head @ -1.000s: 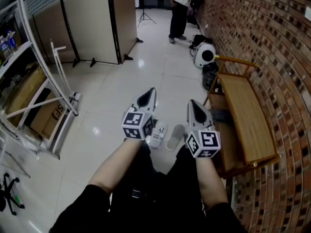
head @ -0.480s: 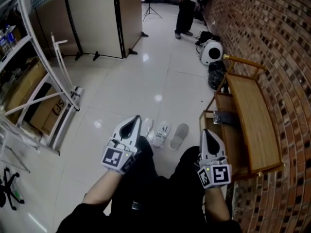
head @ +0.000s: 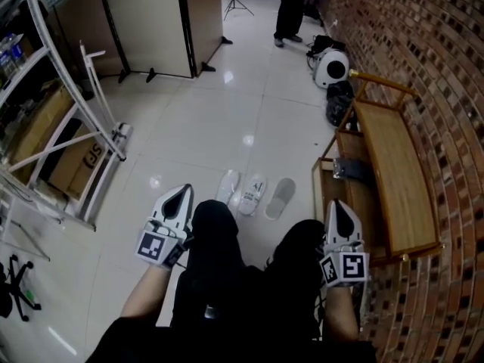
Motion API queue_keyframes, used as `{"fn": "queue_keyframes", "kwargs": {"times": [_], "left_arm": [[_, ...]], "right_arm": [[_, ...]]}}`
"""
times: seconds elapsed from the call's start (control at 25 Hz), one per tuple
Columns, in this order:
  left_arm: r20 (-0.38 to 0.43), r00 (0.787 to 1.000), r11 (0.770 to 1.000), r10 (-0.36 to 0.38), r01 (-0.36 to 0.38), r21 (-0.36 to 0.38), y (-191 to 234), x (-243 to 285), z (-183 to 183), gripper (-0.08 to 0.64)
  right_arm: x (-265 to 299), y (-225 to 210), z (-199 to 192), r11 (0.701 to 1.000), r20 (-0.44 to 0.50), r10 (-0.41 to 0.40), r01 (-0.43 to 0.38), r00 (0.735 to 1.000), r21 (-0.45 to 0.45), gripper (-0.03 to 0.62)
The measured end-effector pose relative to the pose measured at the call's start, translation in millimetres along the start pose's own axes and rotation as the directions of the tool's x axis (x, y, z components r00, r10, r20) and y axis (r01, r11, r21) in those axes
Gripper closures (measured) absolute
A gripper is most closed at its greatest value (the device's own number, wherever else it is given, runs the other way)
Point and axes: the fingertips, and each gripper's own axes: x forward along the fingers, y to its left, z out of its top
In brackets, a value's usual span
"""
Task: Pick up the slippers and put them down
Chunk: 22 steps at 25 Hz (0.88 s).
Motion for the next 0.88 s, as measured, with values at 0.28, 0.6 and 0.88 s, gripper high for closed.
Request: {"fn": "queue_keyframes", "kwargs": {"times": [0.28,0.6,0.88], "left_arm": [[0.010,0.999,0.999,0.045,-0.045,-0.014,-16,-36,9,0.560],[-0.005,0.996,0.995,0.086,-0.086,-0.042,-56,-92,20,0.560],[-0.007,0.997,0.996,0.071,-0.072,-0.046,-104,-132,25,0.560]], "right_arm": [[-39,10,10,1.000,0.013,0.011,-0.010,1.000,-0.007,0.584],[-103,22,12,1.000,0.010,0.026,-0.026,1.000,0.004,0.584],[-160,22,13,1.000,0.013,0.019,-0.019,1.000,-0.003,0.584]]}}
